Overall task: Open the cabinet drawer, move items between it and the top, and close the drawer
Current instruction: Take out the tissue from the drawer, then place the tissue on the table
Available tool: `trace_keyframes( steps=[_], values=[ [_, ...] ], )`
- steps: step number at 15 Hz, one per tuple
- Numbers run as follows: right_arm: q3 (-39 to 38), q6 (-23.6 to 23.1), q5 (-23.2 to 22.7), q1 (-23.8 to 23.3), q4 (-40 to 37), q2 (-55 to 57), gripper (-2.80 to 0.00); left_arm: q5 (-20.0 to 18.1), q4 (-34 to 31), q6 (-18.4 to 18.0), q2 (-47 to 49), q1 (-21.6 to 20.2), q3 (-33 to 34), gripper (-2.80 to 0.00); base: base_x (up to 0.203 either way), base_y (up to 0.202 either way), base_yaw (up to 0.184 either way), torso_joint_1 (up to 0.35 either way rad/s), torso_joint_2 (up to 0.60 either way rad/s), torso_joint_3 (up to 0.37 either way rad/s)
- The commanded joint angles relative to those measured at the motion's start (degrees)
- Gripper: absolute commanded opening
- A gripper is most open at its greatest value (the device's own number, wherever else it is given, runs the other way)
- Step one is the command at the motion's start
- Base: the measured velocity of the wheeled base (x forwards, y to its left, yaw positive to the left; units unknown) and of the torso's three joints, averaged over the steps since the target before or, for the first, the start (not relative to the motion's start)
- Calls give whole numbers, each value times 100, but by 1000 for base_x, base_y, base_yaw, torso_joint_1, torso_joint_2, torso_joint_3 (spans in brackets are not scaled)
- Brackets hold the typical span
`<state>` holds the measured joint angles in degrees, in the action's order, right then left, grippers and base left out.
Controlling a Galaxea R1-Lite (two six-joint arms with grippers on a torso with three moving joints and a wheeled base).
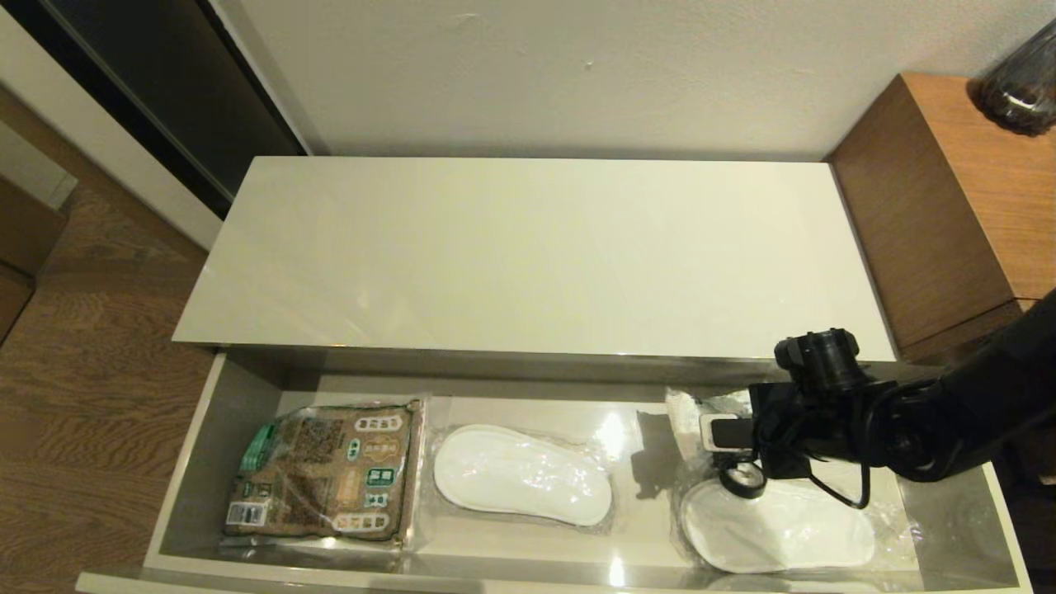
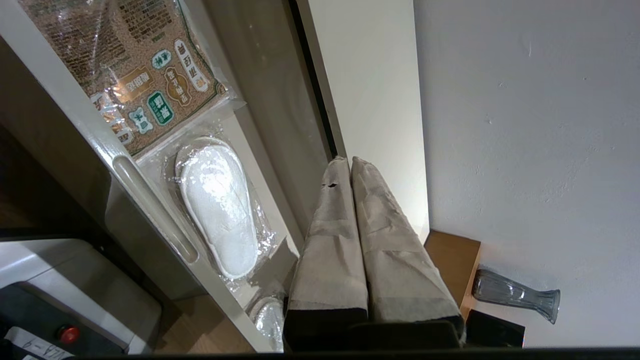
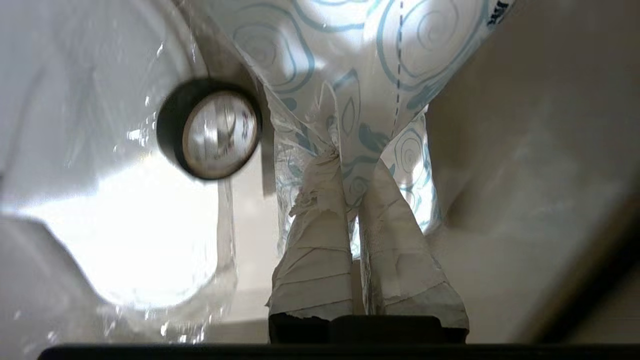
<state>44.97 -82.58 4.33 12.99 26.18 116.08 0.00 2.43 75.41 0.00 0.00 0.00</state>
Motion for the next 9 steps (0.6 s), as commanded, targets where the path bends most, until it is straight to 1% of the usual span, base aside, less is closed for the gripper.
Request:
trace_keyframes(
  steps=[1,8,9],
  values=[
    [-111,-52,-26,-76,-172,-526,-280,0,4,44,9,0,0,-280,0,0,0,0,0,0],
    [8,-56,-114,-241,-1687,-1797,-280,0,4,44,9,0,0,-280,0,0,0,0,0,0],
    [66,-56,-116,-243,-2016,-2020,-280,0,4,44,9,0,0,-280,0,0,0,0,0,0]
  ],
)
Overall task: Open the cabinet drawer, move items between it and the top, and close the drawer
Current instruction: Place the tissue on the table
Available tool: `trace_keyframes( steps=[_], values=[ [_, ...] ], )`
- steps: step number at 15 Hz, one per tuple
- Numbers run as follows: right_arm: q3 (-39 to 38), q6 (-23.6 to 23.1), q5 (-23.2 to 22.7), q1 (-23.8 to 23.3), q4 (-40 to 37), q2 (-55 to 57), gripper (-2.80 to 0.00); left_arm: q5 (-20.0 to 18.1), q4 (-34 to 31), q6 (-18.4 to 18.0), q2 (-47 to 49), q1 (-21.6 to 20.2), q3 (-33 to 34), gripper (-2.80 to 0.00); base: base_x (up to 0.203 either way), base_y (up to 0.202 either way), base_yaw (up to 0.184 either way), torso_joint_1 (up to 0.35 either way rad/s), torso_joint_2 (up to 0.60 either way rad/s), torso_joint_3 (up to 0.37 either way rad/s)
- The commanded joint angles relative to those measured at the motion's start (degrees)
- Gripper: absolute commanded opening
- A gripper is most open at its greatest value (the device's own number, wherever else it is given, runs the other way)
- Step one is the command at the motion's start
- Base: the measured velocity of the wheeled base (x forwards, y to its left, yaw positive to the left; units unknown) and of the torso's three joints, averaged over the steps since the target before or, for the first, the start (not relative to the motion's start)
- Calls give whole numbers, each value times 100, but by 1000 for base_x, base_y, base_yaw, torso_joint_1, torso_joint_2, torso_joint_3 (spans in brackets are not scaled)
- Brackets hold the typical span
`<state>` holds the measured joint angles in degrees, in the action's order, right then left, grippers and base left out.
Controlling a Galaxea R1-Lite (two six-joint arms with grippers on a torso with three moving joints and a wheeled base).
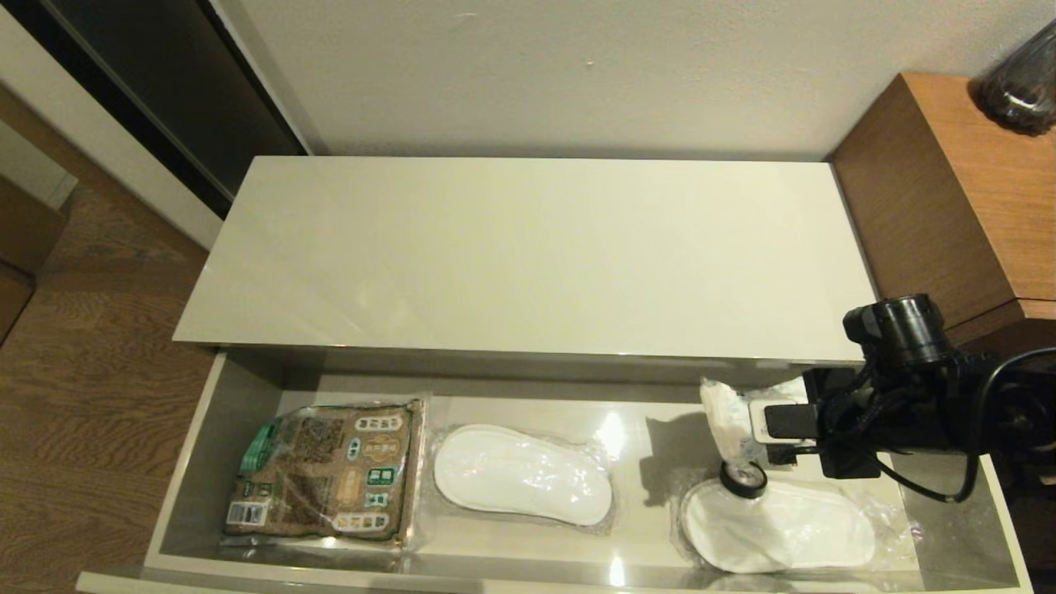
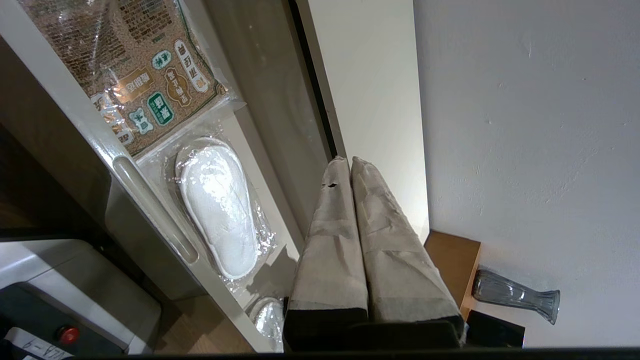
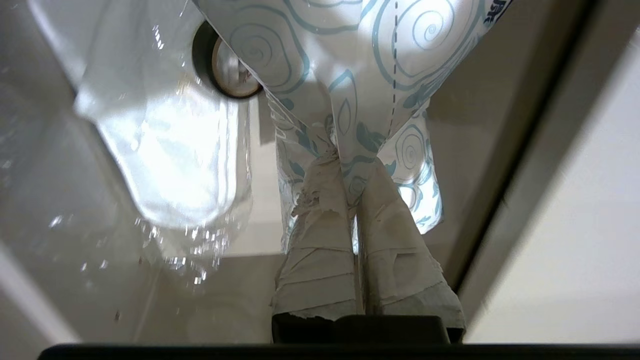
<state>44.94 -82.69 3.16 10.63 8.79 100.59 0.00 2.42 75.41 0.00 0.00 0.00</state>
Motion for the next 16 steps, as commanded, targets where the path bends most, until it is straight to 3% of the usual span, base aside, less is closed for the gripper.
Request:
trace_keyframes(
  steps=[1,8,11,14,16],
  values=[
    [127,-46,1,-8,-661,-706,-280,0,4,44,9,0,0,-280,0,0,0,0,0,0],
    [396,15,-83,-144,-2152,-1830,-280,0,4,44,9,0,0,-280,0,0,0,0,0,0],
    [841,600,-103,-181,-2590,-2044,-280,0,4,44,9,0,0,-280,0,0,0,0,0,0],
    [1859,1937,-84,-175,-2584,-1500,-280,0,4,44,9,0,0,-280,0,0,0,0,0,0],
    [2683,2588,-59,-166,-2489,-880,-280,0,4,44,9,0,0,-280,0,0,0,0,0,0]
  ],
)
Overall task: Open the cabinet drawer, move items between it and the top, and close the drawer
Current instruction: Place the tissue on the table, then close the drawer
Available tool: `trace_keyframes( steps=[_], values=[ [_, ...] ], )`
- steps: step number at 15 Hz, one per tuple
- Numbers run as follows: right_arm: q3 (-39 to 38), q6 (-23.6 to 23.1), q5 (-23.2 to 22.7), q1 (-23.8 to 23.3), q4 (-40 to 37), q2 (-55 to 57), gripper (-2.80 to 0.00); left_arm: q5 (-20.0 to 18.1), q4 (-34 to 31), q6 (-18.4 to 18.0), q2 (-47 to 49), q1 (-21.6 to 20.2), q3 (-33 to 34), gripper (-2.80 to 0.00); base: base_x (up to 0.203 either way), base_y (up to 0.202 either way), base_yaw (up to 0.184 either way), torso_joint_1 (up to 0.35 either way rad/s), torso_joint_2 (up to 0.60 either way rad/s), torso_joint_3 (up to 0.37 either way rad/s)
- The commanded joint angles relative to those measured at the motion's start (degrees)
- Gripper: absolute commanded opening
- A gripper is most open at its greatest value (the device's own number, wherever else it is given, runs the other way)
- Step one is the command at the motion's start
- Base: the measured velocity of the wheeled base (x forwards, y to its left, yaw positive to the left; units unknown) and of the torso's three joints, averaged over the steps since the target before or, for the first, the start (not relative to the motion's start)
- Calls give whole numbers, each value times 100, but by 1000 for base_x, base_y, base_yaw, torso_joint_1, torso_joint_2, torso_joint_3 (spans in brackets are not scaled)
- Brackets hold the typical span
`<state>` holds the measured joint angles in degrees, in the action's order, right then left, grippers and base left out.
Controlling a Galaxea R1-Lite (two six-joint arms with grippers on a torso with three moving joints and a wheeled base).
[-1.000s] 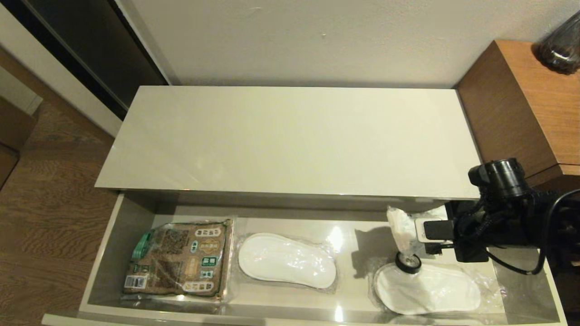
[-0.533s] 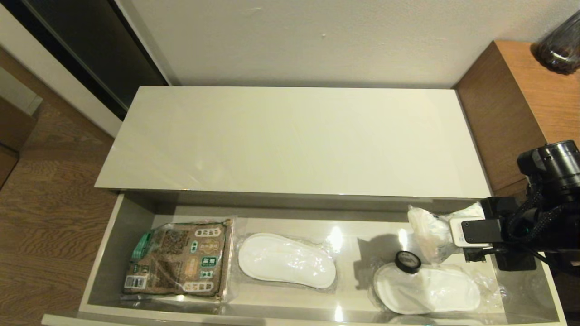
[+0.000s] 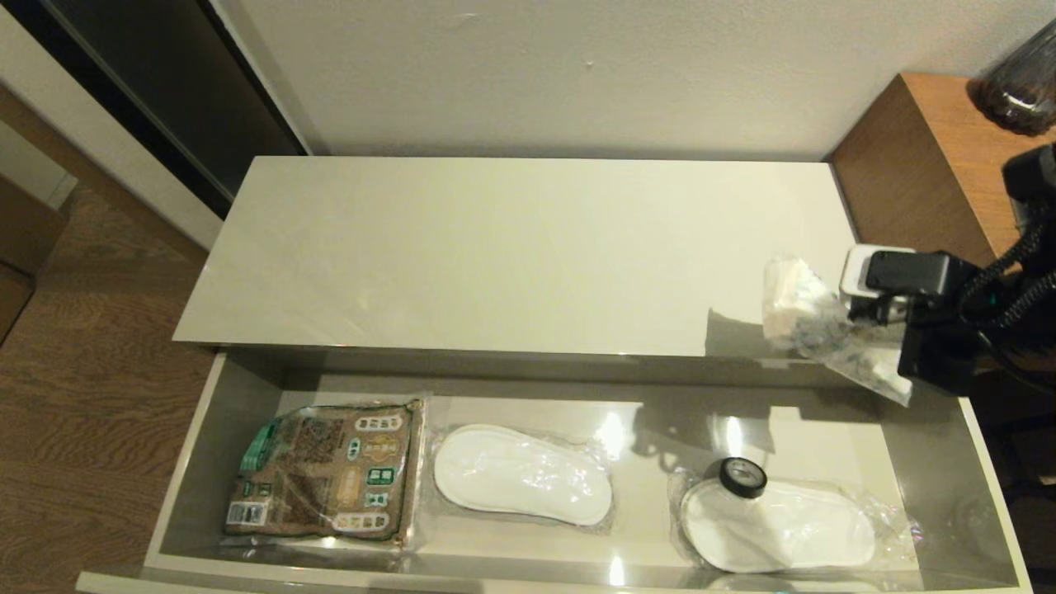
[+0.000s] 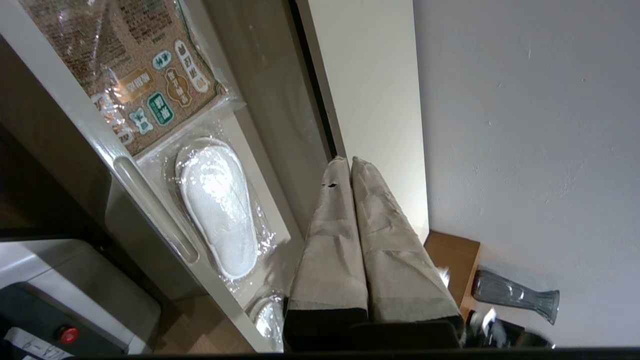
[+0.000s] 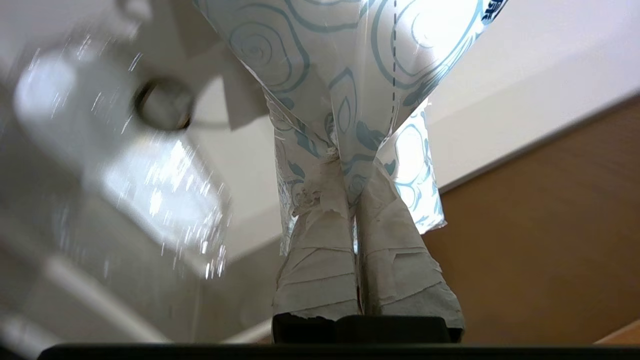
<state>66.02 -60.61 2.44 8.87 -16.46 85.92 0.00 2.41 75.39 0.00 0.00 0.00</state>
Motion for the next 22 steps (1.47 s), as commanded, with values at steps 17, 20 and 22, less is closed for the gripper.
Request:
trace_keyframes(
  steps=[17,20,22],
  values=[
    [3848,2579,626,-279,199,2598,0,0,5,46,9,0,0,-280,0,0,0,0,0,0],
    [3770,2554,643,-272,169,2342,0,0,5,46,9,0,0,-280,0,0,0,0,0,0],
    [3670,2552,653,-272,127,2255,-280,0,5,46,9,0,0,-280,0,0,0,0,0,0]
  ],
)
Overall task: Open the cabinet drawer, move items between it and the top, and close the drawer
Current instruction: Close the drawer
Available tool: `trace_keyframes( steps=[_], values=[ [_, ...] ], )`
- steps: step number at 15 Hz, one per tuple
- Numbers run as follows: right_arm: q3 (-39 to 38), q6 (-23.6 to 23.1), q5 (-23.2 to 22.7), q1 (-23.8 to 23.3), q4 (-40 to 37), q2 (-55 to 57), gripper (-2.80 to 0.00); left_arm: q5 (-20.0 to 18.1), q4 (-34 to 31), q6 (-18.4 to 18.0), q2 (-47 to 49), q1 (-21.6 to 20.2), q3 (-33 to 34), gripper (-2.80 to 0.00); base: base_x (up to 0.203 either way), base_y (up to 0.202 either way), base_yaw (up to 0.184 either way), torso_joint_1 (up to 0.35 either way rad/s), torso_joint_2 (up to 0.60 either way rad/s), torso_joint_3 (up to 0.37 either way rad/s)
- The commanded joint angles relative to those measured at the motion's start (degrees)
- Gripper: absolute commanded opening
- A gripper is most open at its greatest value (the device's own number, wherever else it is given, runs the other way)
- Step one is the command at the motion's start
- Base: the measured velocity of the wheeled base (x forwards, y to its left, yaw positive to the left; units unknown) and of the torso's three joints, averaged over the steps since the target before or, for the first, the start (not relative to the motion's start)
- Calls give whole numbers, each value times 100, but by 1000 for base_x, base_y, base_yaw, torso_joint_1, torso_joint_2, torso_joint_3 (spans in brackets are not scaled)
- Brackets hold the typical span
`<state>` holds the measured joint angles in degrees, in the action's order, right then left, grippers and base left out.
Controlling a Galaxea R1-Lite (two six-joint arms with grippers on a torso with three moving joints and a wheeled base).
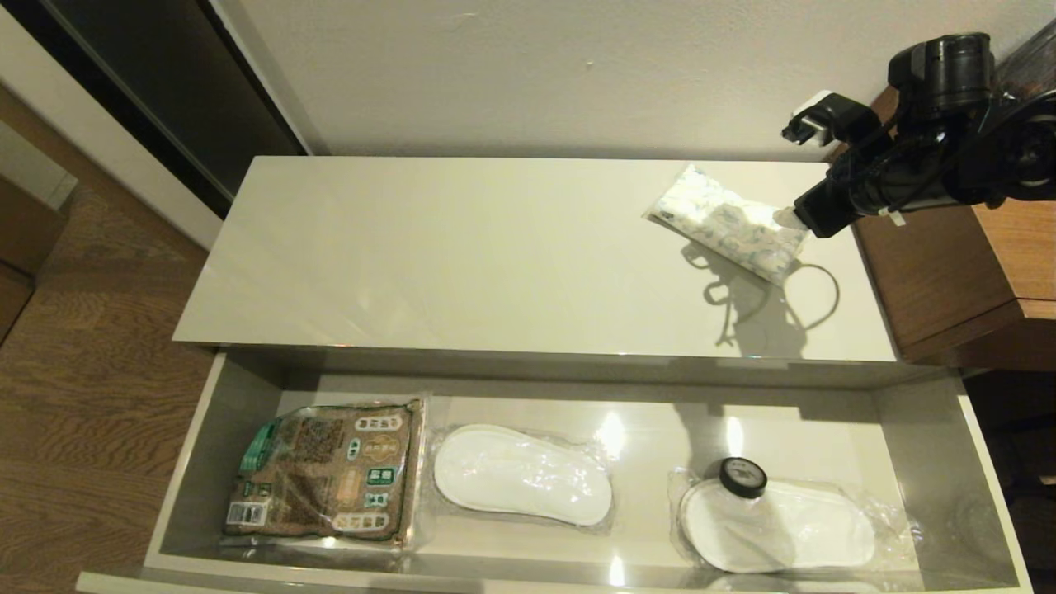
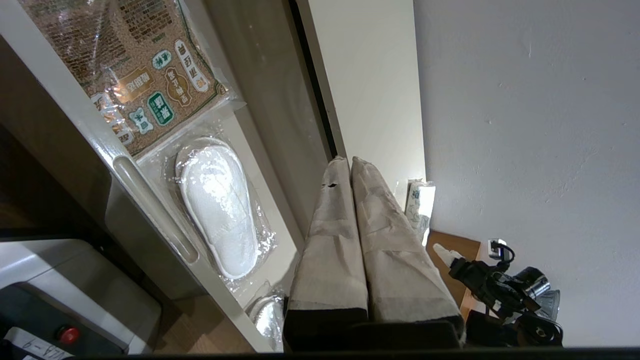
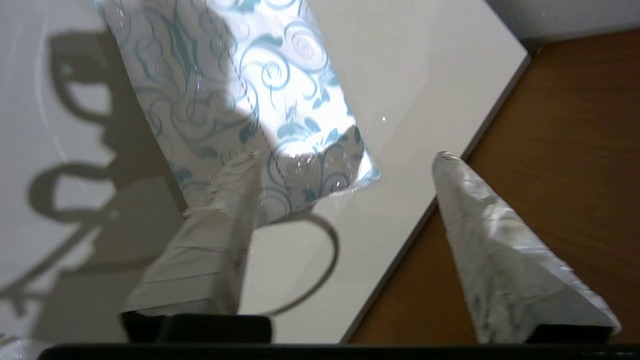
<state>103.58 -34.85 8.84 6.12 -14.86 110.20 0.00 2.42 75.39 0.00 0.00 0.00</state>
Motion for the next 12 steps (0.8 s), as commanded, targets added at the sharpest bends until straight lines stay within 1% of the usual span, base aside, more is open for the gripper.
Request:
trace_keyframes(
  steps=[1,3,5,8,10,11,12],
  values=[
    [-249,-26,24,3,-80,-454,-280,0,5,46,9,0,0,-280,0,0,0,0,0,0],
    [-693,-23,39,8,-322,-1156,-280,0,5,46,9,0,0,-280,0,0,0,0,0,0],
    [-1509,-14,43,15,-811,-2095,-280,0,5,46,9,0,0,-280,0,0,0,0,0,0],
    [-2910,91,19,125,-1360,-3135,-280,0,5,46,9,0,0,-280,0,0,0,0,0,0],
    [-3986,301,-2,283,-1761,-3702,-280,0,5,46,9,0,0,-280,0,0,0,0,0,0],
    [-4413,476,-22,376,-1981,-3902,-280,0,5,46,9,0,0,-280,0,0,0,0,0,0],
    [-4790,785,-151,464,-2195,-4005,-280,0,5,46,9,0,0,-280,0,0,0,0,0,0]
  ],
)
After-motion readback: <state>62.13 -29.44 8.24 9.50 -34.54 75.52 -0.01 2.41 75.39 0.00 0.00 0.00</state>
